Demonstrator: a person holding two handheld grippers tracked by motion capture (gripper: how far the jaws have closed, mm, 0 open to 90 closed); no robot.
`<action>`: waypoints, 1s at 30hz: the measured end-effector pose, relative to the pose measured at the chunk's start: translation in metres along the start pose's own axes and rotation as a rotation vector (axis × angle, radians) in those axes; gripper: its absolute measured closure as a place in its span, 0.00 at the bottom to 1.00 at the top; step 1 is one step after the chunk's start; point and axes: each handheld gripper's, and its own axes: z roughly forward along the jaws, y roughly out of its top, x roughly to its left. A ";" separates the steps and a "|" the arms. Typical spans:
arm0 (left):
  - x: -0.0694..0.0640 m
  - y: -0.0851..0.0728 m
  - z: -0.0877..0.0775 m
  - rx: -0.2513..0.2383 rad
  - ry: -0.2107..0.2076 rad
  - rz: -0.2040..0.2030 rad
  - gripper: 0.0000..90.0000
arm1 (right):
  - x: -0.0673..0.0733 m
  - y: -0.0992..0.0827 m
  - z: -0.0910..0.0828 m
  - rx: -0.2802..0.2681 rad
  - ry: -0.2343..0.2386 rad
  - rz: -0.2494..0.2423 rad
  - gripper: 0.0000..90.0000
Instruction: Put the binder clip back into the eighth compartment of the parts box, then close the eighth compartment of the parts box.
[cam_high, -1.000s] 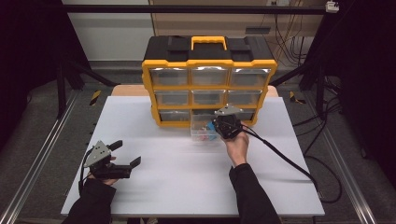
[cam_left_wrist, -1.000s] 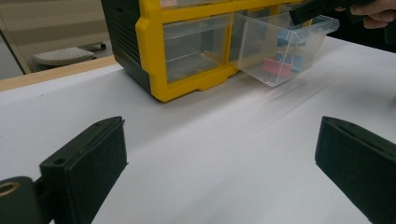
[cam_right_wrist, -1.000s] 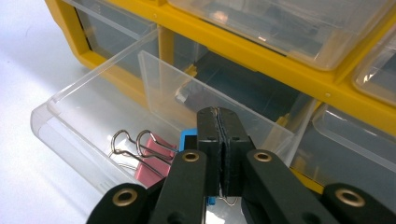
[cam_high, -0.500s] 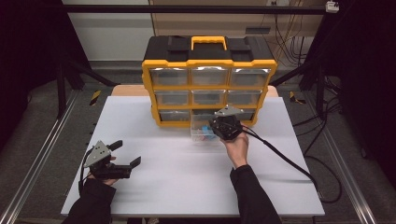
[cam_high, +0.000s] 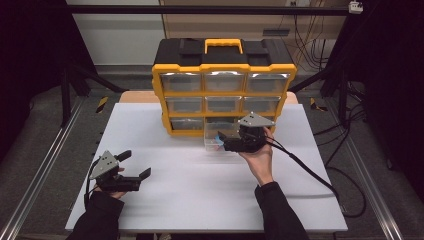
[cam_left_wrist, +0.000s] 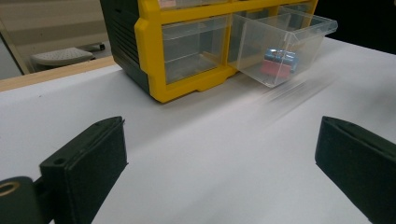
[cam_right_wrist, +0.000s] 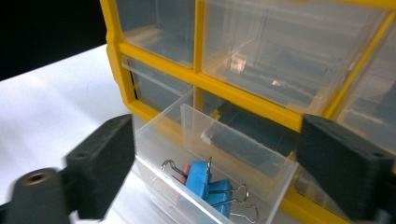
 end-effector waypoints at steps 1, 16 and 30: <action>0.000 0.000 0.000 0.001 -0.001 0.000 0.01 | 0.001 0.000 -0.003 -0.004 0.002 0.004 0.07; 0.000 0.000 0.000 0.001 0.000 0.000 0.01 | 0.001 -0.011 -0.026 -0.042 0.006 0.058 0.00; 0.000 -0.001 0.001 0.005 0.000 -0.002 0.01 | -0.001 -0.038 -0.038 -0.044 0.008 0.089 0.09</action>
